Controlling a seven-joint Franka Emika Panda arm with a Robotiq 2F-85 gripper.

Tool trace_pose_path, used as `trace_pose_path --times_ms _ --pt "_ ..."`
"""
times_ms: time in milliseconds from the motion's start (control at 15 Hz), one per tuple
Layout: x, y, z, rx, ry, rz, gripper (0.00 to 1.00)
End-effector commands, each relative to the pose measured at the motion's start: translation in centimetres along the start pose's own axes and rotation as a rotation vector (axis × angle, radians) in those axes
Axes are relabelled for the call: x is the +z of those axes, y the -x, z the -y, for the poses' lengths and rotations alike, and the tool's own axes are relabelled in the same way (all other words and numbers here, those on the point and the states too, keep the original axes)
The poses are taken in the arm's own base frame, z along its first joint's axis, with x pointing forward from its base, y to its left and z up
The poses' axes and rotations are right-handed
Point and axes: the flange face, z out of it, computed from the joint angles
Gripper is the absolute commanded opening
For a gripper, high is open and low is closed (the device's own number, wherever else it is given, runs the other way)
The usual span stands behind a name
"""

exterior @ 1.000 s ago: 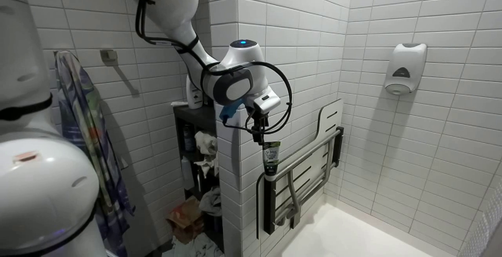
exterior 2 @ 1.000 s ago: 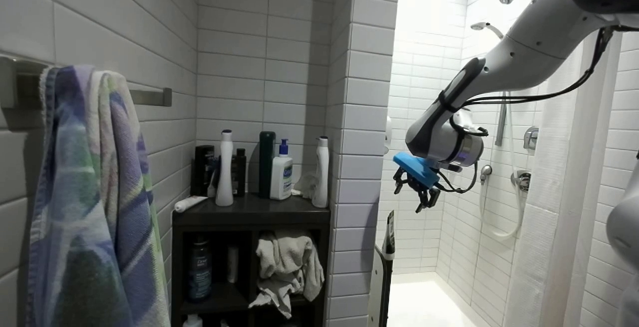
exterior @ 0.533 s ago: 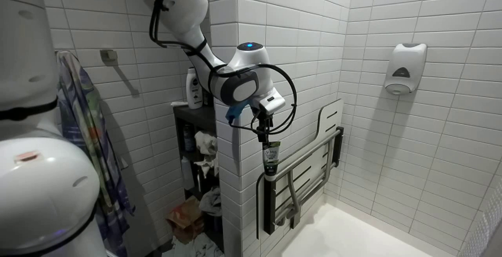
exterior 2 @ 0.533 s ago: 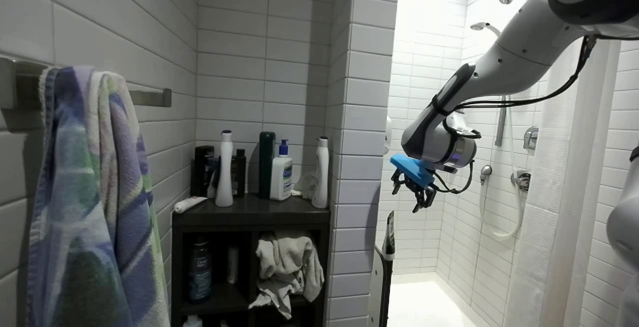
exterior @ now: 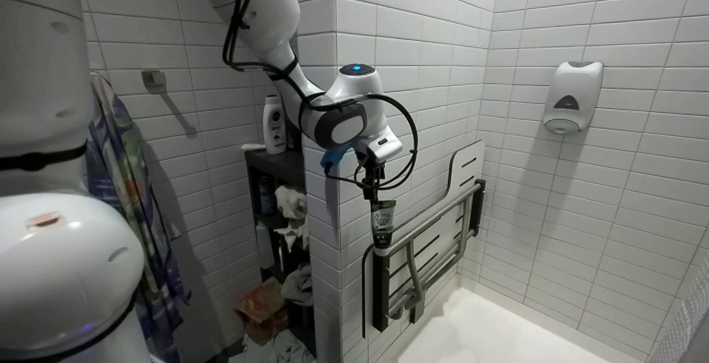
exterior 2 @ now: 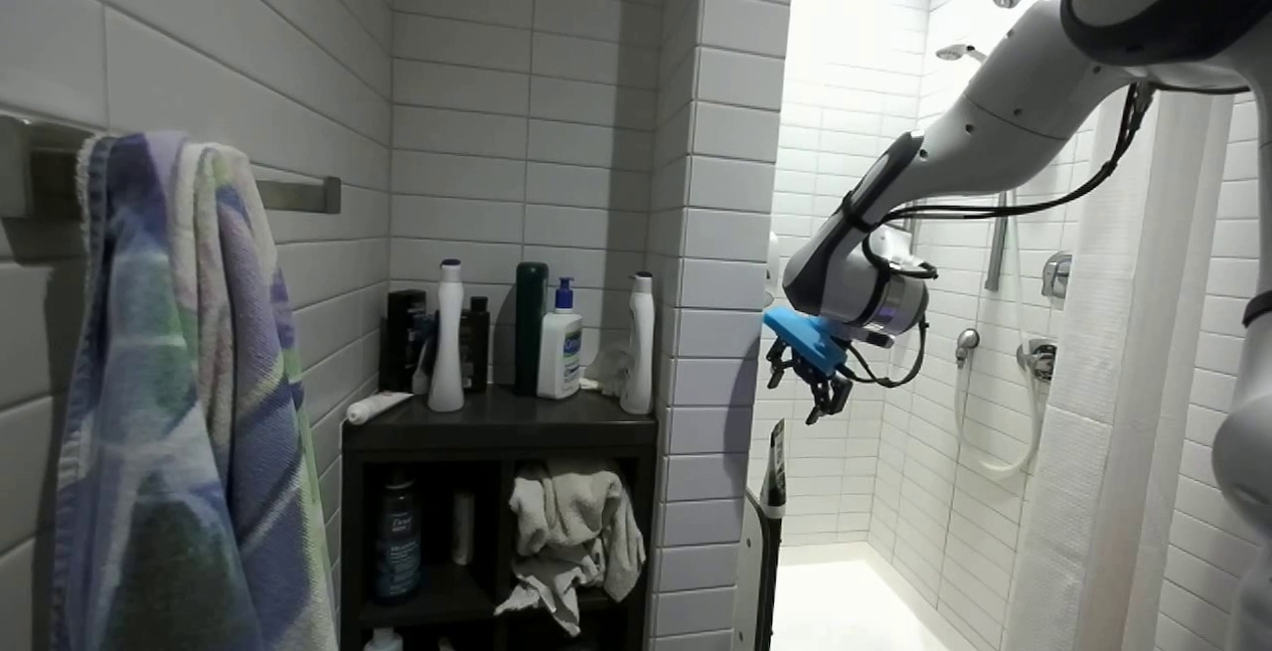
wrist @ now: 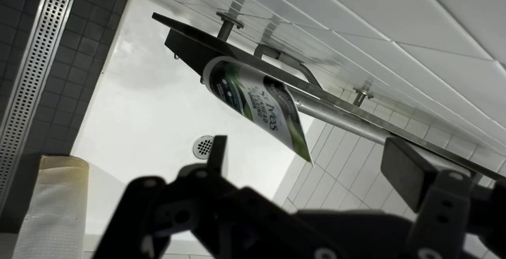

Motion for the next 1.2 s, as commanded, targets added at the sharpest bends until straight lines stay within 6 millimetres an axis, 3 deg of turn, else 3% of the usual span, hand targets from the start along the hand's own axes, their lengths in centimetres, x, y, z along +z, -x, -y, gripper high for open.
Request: trace_pose_path --times_ms 0,667,1133 --pt "0.5 -0.6 0.8 0.021 0.003 0.017 1.00" --pt "1.3 -3.5 -1.0 0.090 0.028 0.000 1.00" --pt "1.4 -3.8 -0.1 0.116 0.017 0.012 1.00"
